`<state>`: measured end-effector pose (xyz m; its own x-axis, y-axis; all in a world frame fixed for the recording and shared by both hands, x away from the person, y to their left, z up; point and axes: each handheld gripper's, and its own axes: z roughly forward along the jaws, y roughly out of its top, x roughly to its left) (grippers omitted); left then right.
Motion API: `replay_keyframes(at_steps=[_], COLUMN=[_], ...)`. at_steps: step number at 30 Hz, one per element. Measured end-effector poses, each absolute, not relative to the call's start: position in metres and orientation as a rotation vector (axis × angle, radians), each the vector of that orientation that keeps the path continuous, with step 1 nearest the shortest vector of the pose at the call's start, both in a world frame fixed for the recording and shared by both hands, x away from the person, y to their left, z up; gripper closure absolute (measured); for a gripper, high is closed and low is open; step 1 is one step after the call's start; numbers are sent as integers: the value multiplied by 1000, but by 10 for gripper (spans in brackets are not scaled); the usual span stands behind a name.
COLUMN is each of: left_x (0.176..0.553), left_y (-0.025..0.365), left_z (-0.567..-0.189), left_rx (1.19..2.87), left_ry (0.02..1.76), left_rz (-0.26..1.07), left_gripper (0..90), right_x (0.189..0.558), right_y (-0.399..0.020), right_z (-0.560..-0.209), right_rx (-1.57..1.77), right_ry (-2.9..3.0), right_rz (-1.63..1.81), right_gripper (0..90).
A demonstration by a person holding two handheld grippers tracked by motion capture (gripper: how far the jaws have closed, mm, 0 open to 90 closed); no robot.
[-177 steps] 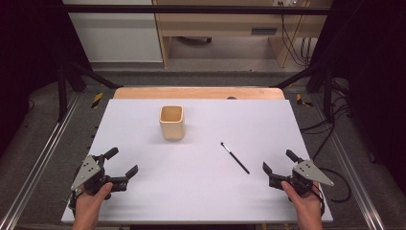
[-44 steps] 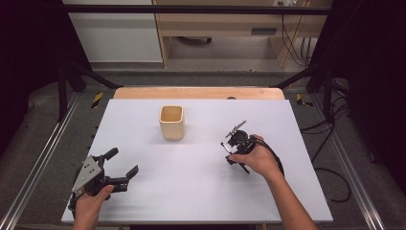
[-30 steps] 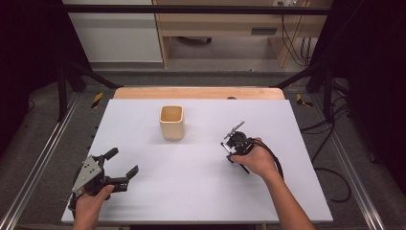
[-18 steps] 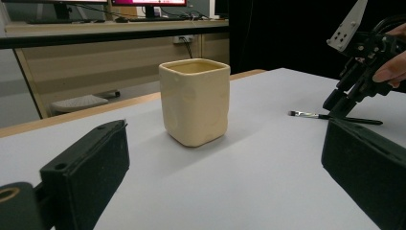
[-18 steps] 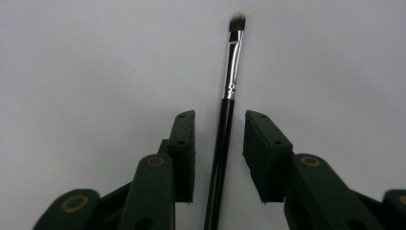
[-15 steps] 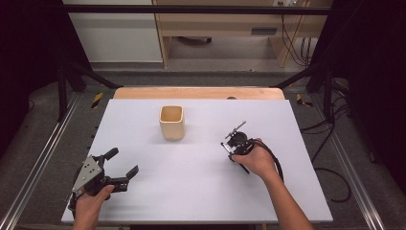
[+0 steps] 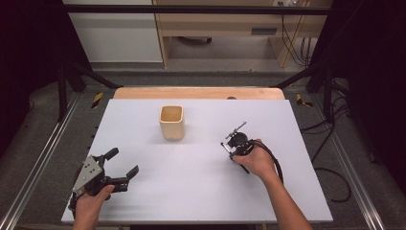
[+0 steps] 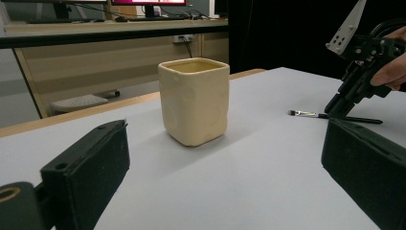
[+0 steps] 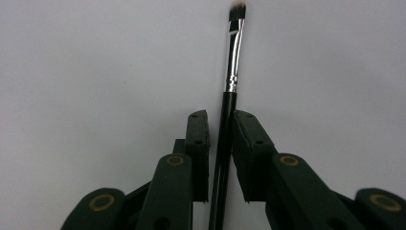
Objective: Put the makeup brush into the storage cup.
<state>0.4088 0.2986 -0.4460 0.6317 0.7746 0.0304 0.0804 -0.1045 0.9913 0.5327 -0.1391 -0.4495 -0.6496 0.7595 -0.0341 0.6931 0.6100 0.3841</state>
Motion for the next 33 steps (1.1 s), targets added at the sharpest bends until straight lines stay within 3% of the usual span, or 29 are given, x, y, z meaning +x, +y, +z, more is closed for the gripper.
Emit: replay_keyframes(at_steps=[7,33], left_x=[409,408], left_y=[299,298], left_z=[-446,-446], left_rx=[1584,1587], left_ry=[731,730], left_rz=[682,686], left_gripper=[22,22], right_x=[533,524], right_y=[-138,-150], right_z=[-451,-424], right_rx=[1209,1223], right_ry=[2651,2580], right_rz=[492,637], right_gripper=[833,838])
